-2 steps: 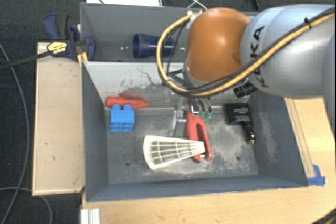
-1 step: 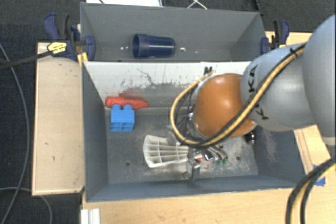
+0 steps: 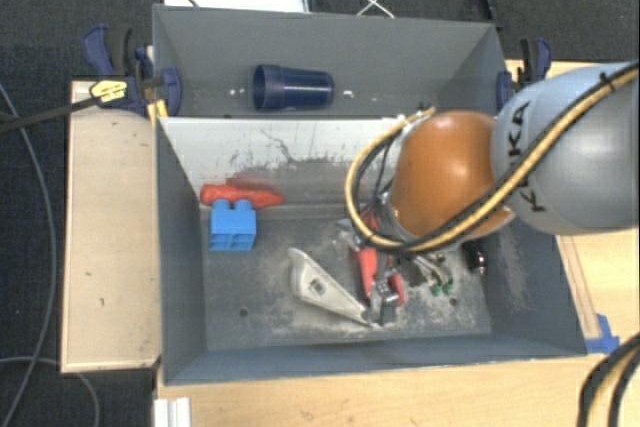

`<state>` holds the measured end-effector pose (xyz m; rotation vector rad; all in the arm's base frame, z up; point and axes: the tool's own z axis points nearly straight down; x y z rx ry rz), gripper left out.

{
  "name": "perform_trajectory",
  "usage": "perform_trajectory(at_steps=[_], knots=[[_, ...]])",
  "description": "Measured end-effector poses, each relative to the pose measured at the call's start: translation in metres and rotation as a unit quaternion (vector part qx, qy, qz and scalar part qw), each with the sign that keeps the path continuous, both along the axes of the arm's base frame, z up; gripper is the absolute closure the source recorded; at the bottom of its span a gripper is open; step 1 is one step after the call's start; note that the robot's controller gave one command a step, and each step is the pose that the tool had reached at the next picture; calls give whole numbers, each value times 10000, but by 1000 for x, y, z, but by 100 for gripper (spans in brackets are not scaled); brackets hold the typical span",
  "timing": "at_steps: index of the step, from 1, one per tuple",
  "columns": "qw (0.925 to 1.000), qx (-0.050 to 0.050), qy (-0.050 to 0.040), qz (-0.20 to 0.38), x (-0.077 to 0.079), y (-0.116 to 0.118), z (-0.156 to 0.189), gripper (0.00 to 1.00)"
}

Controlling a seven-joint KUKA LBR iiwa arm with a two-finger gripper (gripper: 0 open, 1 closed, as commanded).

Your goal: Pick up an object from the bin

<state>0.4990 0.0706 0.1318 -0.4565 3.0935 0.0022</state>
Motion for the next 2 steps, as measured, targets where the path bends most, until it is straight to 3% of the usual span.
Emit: perform_trajectory(at_steps=[1, 2], knots=[[9999, 0, 38, 94, -23, 4, -32, 0], [9967, 5, -64, 812, -16, -2, -59, 0]])
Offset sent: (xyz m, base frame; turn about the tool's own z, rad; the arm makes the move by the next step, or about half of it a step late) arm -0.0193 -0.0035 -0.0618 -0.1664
